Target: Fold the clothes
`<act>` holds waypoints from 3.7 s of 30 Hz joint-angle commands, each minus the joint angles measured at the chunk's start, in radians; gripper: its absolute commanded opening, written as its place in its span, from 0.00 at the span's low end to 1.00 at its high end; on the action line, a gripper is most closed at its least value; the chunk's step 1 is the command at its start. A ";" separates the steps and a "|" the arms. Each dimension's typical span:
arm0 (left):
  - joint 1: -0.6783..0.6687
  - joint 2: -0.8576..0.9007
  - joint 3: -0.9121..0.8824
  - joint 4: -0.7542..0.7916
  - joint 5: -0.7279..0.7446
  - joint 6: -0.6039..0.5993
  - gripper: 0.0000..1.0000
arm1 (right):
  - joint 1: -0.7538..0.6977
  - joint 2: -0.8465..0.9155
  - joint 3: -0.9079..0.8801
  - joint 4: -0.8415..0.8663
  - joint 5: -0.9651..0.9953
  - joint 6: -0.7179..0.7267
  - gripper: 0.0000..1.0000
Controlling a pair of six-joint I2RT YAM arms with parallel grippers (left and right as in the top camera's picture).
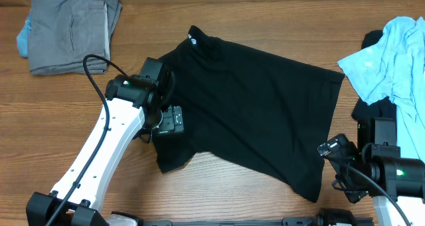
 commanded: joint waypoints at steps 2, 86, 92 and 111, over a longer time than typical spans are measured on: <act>-0.001 0.010 0.000 0.029 0.001 0.006 1.00 | -0.004 0.034 0.030 0.027 -0.026 -0.050 1.00; 0.189 0.237 -0.206 0.101 0.100 0.024 0.04 | 0.203 0.277 -0.321 0.185 -0.202 0.351 0.96; 0.190 0.232 -0.206 0.099 0.101 0.004 0.04 | 0.203 0.277 -0.406 0.255 -0.254 0.350 0.96; 0.190 0.136 -0.167 0.088 0.100 -0.006 0.04 | 0.256 0.415 -0.407 0.394 -0.241 0.399 0.96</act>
